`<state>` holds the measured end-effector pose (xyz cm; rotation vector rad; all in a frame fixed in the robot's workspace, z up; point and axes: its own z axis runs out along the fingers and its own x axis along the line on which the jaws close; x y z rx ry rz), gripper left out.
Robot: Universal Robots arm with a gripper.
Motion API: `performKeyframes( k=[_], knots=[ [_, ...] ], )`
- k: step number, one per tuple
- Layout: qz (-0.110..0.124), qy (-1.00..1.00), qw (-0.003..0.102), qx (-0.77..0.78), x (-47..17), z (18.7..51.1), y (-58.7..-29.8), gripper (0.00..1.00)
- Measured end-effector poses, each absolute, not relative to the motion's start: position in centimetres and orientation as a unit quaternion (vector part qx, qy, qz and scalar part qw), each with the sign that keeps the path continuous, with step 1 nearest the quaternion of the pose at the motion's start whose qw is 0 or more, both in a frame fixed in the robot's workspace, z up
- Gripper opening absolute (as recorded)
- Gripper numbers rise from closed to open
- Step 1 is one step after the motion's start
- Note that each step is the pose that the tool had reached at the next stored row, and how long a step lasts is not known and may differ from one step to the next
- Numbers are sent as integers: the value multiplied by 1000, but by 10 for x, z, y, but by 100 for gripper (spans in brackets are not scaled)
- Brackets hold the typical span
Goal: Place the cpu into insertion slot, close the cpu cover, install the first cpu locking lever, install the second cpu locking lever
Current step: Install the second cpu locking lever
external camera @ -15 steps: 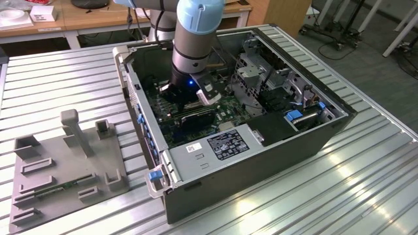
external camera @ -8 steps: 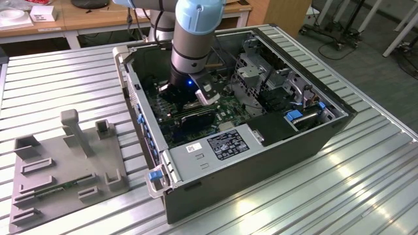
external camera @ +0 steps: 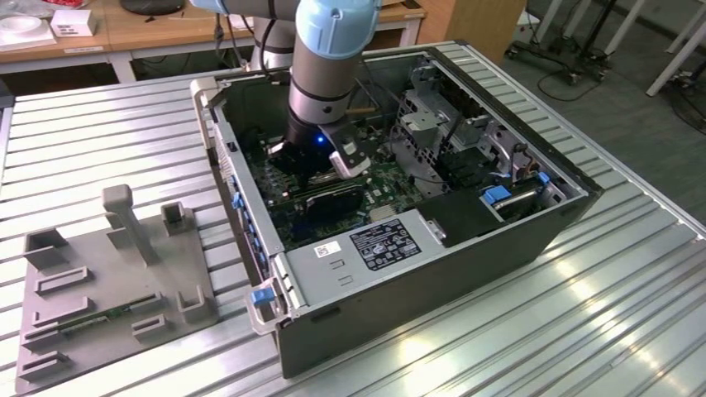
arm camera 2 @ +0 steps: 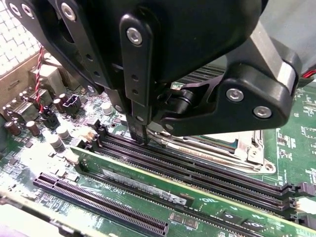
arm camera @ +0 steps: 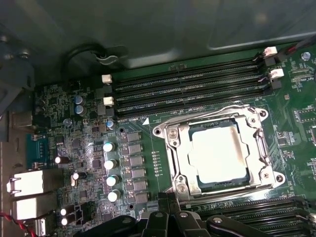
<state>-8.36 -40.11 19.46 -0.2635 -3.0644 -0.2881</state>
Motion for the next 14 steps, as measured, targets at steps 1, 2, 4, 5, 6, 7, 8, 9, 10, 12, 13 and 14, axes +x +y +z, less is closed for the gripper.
performKeyframes(
  k=[1, 2, 4, 5, 6, 7, 8, 9, 10, 12, 13, 14],
  knots=[
    [-93, -992, 26, -85, -84, 194, -401, 11],
    [-93, -992, 26, -85, -84, 194, -401, 11],
    [-93, -992, 26, -85, -84, 194, -401, 11],
    [-93, -992, 26, -85, -84, 194, -401, 11],
    [-93, -992, 26, -85, -84, 194, -401, 11],
    [-93, -992, 26, -85, -84, 193, -401, 11],
    [-93, -992, 26, -85, -84, 193, -401, 11],
    [-93, -992, 26, -85, -84, 193, -400, 11],
    [-93, -992, 26, -85, -84, 193, -400, 11],
    [-93, -992, 26, -85, -84, 192, -400, 11],
    [-93, -992, 26, -85, -84, 192, -400, 11],
    [-93, -992, 26, -85, -84, 192, -400, 11]
  ],
)
